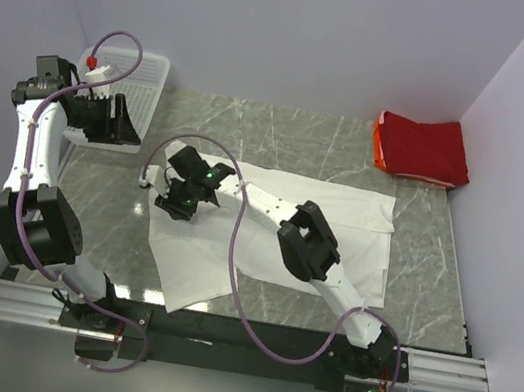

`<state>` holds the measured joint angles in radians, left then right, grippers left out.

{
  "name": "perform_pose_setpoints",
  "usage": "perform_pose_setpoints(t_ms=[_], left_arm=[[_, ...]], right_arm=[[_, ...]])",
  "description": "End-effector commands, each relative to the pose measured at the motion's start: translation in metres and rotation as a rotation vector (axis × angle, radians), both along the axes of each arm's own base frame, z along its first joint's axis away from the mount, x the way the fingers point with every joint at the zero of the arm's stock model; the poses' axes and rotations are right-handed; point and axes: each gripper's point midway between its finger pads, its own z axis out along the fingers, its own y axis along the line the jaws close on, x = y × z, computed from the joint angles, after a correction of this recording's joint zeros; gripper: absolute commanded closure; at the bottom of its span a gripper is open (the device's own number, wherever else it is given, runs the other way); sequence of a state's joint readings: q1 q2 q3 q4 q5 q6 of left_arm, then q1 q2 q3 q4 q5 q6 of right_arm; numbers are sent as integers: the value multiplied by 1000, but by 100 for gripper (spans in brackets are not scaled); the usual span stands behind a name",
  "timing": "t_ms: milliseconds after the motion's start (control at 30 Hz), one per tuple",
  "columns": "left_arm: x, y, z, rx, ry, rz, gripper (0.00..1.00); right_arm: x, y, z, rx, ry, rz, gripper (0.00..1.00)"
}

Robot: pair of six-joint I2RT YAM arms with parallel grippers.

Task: Fold and stack the t-shirts
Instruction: Fold the tshirt

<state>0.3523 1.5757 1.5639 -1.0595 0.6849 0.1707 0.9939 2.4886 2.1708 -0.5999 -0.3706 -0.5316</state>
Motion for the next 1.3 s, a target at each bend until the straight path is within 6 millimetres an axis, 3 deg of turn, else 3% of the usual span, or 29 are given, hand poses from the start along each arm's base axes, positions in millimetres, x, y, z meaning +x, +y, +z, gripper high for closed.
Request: perform_pose_setpoints(t_ms=[0, 233, 400, 867, 1267], left_arm=[[3, -3, 5, -25, -26, -10, 37], [6, -3, 4, -34, -21, -12, 37], [7, -2, 4, -33, -21, -6, 37], [10, 5, -4, -5, -11, 28, 38], [11, 17, -10, 55, 3, 65, 39]], right_arm=[[3, 5, 48, 85, -21, 7, 61], [5, 4, 49, 86, -11, 5, 67], [2, 4, 57, 97, -6, 17, 100], [-3, 4, 117, 221, -7, 20, 100], [-22, -10, 108, 195, 66, 78, 100]])
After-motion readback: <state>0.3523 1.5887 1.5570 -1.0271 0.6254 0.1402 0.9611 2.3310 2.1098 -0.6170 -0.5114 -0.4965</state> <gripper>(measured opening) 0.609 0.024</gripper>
